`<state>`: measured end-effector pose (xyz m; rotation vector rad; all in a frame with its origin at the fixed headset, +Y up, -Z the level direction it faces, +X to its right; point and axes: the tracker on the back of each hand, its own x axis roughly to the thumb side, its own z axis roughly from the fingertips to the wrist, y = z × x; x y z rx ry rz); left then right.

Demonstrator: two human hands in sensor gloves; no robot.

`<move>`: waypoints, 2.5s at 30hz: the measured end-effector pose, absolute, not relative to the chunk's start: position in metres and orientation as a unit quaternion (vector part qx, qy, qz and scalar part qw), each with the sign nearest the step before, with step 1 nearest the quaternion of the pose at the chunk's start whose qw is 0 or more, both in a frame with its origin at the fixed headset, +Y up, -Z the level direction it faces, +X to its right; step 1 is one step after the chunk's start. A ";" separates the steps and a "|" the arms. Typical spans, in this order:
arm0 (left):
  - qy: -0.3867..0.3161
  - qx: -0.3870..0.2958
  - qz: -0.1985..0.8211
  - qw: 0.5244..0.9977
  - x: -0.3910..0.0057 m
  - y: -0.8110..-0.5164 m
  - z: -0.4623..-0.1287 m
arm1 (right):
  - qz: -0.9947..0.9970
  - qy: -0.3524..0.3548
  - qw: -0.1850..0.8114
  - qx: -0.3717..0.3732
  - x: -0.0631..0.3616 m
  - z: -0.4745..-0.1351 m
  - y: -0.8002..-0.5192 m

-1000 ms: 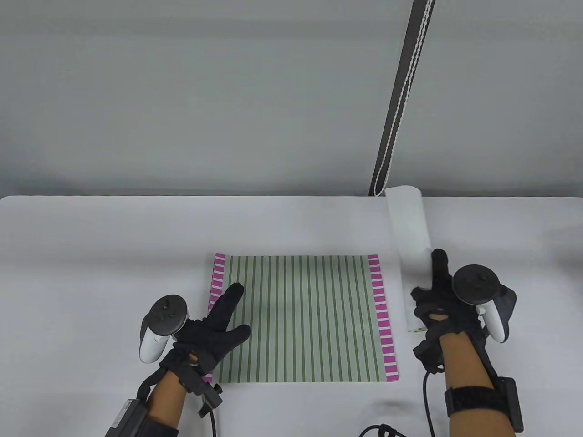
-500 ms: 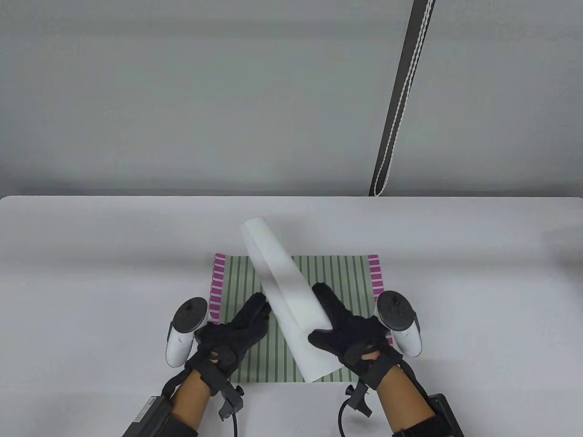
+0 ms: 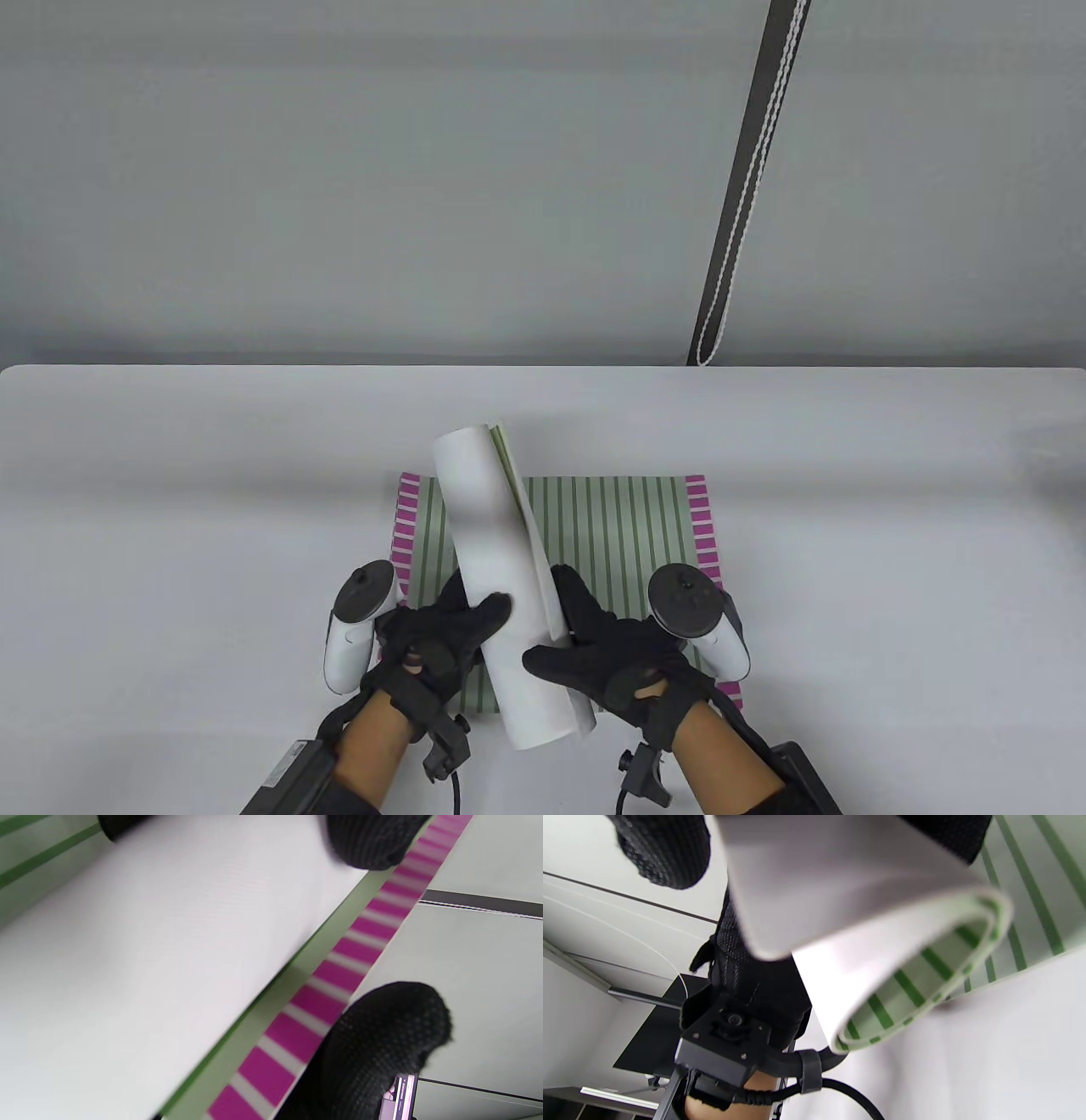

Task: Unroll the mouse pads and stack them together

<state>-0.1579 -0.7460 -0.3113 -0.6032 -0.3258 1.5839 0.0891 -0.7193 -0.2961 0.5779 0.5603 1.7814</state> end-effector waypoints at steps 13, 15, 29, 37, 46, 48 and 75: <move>-0.132 -0.270 0.712 0.635 -0.167 -0.751 -0.313 | 0.689 0.229 0.657 0.202 0.113 -0.307 -0.729; -0.125 -0.268 0.712 0.637 -0.170 -0.753 -0.314 | 0.699 0.221 0.651 0.197 0.115 -0.307 -0.730; -0.126 -0.295 0.695 0.643 -0.159 -0.757 -0.307 | 0.743 0.198 0.603 0.213 0.102 -0.302 -0.722; -0.081 -0.266 0.720 0.636 -0.173 -0.758 -0.311 | 0.743 0.171 0.617 0.195 0.113 -0.307 -0.722; -0.088 -0.288 0.717 0.628 -0.177 -0.764 -0.311 | 0.743 0.175 0.612 0.207 0.111 -0.307 -0.717; -0.084 -0.298 0.715 0.626 -0.174 -0.767 -0.310 | 0.742 0.178 0.609 0.216 0.107 -0.304 -0.715; -0.022 -0.277 0.743 0.609 -0.186 -0.779 -0.312 | 0.752 0.154 0.602 0.221 0.119 -0.307 -0.697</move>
